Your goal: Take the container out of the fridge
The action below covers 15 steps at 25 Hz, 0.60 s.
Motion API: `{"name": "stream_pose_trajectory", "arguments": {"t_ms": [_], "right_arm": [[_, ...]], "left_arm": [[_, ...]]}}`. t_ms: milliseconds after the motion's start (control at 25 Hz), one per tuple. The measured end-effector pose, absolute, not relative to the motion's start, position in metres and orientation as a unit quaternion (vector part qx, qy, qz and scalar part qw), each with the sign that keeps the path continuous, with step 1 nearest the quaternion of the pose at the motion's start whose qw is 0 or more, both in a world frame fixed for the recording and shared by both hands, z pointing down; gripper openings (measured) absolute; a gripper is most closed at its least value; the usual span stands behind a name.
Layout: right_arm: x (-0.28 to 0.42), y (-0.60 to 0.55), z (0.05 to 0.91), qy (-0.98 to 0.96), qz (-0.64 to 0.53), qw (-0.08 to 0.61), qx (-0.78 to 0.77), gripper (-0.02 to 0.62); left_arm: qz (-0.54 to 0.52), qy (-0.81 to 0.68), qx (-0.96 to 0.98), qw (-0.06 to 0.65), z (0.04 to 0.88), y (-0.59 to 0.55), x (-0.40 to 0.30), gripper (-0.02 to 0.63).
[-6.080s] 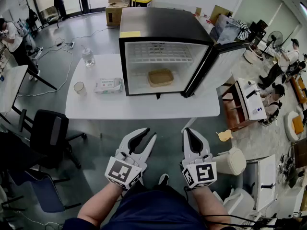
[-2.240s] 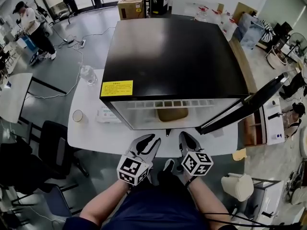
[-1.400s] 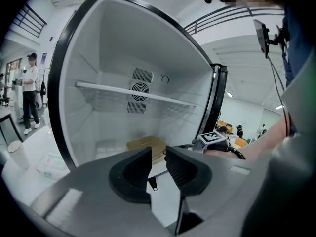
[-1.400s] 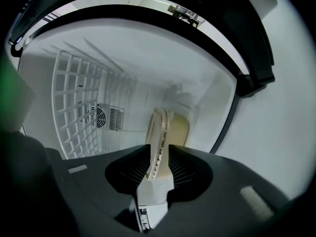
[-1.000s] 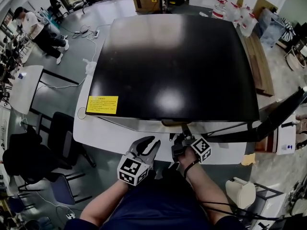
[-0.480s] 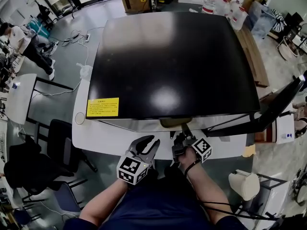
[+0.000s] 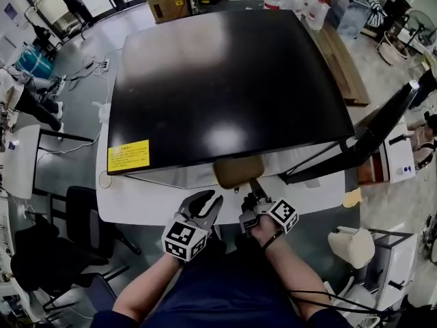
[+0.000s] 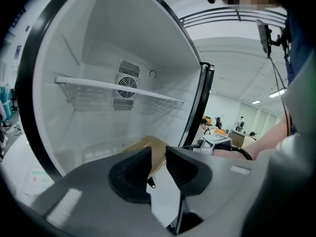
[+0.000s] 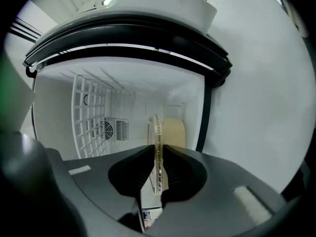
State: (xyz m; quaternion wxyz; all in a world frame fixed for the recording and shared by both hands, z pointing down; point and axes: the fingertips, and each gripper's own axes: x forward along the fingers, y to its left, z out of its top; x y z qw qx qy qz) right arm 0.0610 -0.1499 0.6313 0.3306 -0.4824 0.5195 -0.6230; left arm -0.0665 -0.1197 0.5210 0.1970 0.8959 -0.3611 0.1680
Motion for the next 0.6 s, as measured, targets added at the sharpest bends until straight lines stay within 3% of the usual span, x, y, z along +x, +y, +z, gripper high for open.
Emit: {"name": "stream_pose_trajectory", "arguments": {"t_ms": [600], "right_arm": [[0.08,-0.085,0.624,0.494,-0.622,0.339,-0.504,0.061]], "left_arm": [[0.172,-0.314,0.912,0.2,0.53,-0.124,-0.037,0.094]]}}
